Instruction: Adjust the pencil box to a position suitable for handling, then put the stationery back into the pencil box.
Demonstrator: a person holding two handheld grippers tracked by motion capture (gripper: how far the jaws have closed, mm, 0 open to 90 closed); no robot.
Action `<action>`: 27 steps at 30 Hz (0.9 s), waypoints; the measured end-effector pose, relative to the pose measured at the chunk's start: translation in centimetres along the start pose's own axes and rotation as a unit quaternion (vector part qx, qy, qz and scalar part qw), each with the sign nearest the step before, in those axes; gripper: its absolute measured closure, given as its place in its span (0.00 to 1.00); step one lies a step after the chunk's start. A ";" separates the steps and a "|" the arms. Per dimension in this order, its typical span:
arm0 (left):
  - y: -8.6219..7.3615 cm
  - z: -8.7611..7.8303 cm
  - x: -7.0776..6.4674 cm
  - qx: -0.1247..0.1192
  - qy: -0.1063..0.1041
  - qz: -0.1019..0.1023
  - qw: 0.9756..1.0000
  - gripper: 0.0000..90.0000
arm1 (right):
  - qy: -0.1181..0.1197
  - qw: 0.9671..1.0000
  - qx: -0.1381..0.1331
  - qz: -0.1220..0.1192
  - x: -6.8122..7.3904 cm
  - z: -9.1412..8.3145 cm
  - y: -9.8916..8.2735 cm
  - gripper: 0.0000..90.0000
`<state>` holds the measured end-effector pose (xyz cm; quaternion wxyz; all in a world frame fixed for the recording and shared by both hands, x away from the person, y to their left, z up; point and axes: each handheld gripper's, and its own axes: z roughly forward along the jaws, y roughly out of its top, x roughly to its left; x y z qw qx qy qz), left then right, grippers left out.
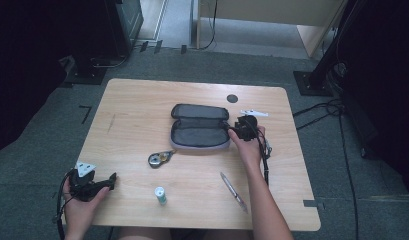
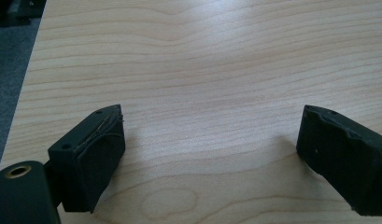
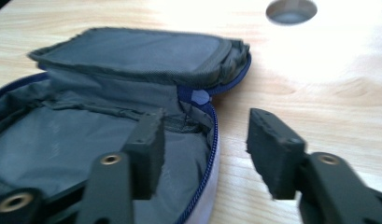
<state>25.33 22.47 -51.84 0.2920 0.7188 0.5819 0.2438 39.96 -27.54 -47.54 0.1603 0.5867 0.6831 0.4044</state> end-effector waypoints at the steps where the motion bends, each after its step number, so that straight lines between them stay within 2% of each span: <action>1: 0.0 0.0 0.0 0.000 0.000 0.000 1.000 0.09 | 0.006 1.000 -0.002 -0.004 0.0 -0.6 0.0 0.47; 3: 0.0 0.0 0.0 0.000 0.000 0.000 1.000 0.09 | 0.011 1.000 -0.005 -0.012 0.1 -1.7 -0.2 0.42; 6: 0.0 0.0 0.0 0.000 0.000 0.000 1.000 0.09 | 0.007 0.999 -0.004 -0.037 0.2 -3.3 -0.8 0.38; 8: 0.0 0.0 0.0 0.001 0.000 0.000 1.000 0.09 | 0.001 0.999 -0.007 -0.045 0.1 -4.3 -1.4 0.33; 11: 0.0 0.0 0.0 0.000 0.000 -0.001 1.000 0.09 | 0.010 0.999 -0.015 -0.042 -0.3 -5.9 -2.6 0.33; 13: 0.0 0.0 0.0 0.000 0.000 -0.001 1.000 0.09 | 0.019 0.999 -0.011 -0.042 -0.5 -6.8 -3.5 0.33; 20: 0.0 0.0 0.0 0.001 0.000 -0.001 1.000 0.09 | 0.044 0.998 -0.010 -0.044 -0.7 -9.2 -7.0 0.42; 27: 0.0 0.0 0.0 0.001 0.000 -0.001 1.000 0.09 | 0.056 0.997 0.011 -0.060 -0.1 -10.3 -9.9 0.58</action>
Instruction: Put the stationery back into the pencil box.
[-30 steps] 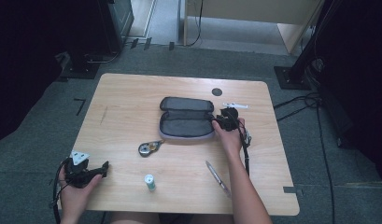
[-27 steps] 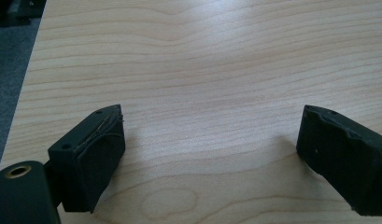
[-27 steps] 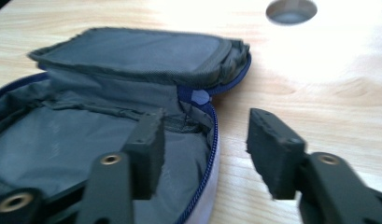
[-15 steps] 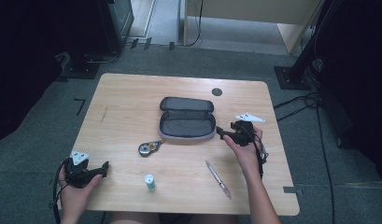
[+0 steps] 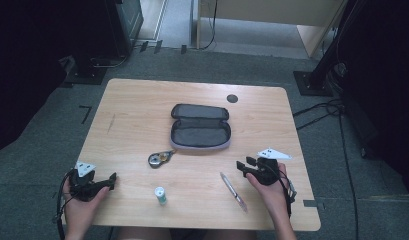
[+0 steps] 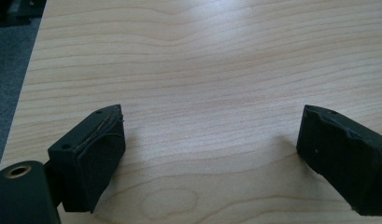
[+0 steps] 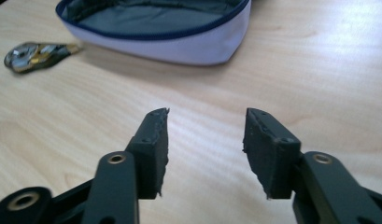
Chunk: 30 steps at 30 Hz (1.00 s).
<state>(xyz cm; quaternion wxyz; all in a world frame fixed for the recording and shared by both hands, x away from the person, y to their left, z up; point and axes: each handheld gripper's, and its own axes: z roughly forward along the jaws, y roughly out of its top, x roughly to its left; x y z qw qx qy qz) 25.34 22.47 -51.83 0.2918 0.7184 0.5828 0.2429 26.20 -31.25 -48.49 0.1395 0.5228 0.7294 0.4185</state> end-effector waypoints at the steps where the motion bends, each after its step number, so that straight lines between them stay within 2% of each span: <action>1: 0.0 0.0 0.0 0.000 0.000 0.000 1.000 0.09 | 0.001 1.000 0.001 0.001 0.2 -0.1 -0.3 0.60; 11: 0.0 0.0 0.0 0.000 0.000 0.000 1.000 0.09 | 0.001 1.000 0.005 -0.006 1.2 -1.8 -2.7 0.68; 17: 0.0 0.0 0.0 0.000 0.000 0.000 1.000 0.09 | 0.002 1.000 0.019 -0.005 1.8 -2.6 -4.3 0.69; 21: 0.0 0.0 0.0 0.001 0.001 0.000 1.000 0.09 | 0.006 1.000 0.015 0.001 1.9 -3.1 -5.2 0.70; 26: 0.0 0.0 0.0 0.000 0.001 0.000 1.000 0.09 | 0.009 1.000 0.029 -0.005 2.3 -2.8 -6.2 0.71; 30: 0.0 0.0 0.0 0.001 0.001 0.000 1.000 0.09 | 0.019 0.999 0.033 -0.012 2.7 -2.4 -6.1 0.72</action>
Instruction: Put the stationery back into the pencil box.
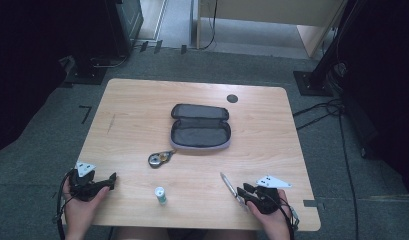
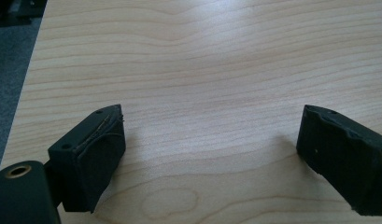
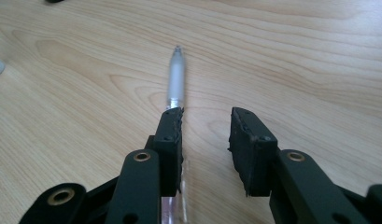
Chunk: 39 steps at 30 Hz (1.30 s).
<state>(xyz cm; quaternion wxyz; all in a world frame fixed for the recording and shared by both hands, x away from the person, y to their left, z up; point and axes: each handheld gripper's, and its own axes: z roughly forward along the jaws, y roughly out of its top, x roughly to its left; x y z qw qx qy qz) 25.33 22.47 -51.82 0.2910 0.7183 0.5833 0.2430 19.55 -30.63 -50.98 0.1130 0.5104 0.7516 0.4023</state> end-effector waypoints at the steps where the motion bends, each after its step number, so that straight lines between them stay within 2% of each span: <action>1: 0.0 0.0 0.0 0.000 0.000 0.000 1.000 0.09 | 0.002 1.000 0.001 -0.002 0.1 0.1 0.1 0.72; 8: 0.0 0.0 0.0 0.000 0.000 0.000 1.000 0.09 | 0.007 1.000 0.007 -0.011 1.0 0.9 1.2 0.74; 23: 0.0 0.0 0.0 -0.001 0.000 0.000 1.000 0.09 | -0.006 0.999 0.034 -0.024 2.1 3.7 3.3 0.77; 27: 0.0 0.0 0.0 0.000 0.000 0.000 1.000 0.09 | -0.015 0.998 0.043 -0.035 2.6 4.0 3.2 0.80; 35: 0.0 0.0 0.0 -0.001 0.000 0.000 1.000 0.09 | -0.030 0.998 0.045 -0.036 2.6 3.8 2.5 0.86; 39: 0.0 0.0 0.0 -0.001 0.000 0.000 1.000 0.09 | -0.042 0.997 0.045 -0.053 2.9 3.8 2.5 0.86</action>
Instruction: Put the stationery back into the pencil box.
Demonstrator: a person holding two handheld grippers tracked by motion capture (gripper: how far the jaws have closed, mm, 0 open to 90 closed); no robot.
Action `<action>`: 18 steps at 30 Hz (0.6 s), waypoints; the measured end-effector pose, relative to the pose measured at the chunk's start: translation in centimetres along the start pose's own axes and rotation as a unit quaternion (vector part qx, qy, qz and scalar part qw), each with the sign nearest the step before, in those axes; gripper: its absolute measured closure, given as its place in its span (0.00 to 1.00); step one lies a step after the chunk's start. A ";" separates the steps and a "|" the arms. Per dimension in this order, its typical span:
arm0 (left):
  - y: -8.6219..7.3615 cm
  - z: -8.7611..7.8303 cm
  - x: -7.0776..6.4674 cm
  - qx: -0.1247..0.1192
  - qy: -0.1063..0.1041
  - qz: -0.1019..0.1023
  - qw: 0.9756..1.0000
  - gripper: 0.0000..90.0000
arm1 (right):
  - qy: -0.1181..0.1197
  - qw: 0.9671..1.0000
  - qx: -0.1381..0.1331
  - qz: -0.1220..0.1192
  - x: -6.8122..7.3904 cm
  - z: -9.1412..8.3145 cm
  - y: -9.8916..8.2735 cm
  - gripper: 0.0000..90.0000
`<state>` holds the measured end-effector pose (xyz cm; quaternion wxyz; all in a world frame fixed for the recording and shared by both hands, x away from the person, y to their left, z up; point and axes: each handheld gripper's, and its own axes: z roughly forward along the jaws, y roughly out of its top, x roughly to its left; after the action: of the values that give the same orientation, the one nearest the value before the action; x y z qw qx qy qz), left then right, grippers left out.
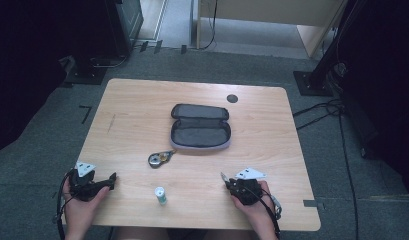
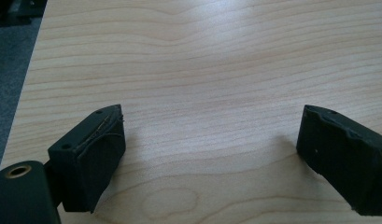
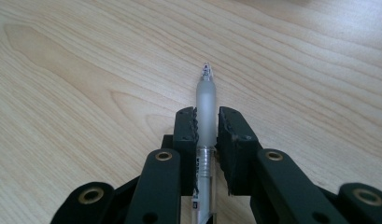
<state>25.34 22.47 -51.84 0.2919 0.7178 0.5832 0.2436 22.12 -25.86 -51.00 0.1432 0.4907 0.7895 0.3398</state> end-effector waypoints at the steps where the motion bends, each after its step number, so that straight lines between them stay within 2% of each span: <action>1: 0.0 0.0 0.0 0.000 0.000 0.000 1.000 0.09 | -0.005 1.000 0.000 -0.008 0.2 0.0 0.0 0.86; 4: 0.0 0.0 0.0 0.000 0.000 0.000 1.000 0.09 | -0.018 0.999 -0.005 -0.029 0.4 0.1 -0.1 0.86; 8: 0.0 0.0 0.0 0.000 0.000 0.000 1.000 0.09 | -0.016 0.999 -0.012 -0.030 0.3 0.1 -0.2 0.87; 18: 0.0 0.0 0.0 0.000 0.000 0.000 1.000 0.09 | -0.032 0.999 -0.022 -0.035 0.2 0.3 -0.2 0.90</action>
<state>25.34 22.48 -51.83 0.2916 0.7180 0.5833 0.2433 22.01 -25.60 -51.35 0.1909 0.4699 0.7938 0.3356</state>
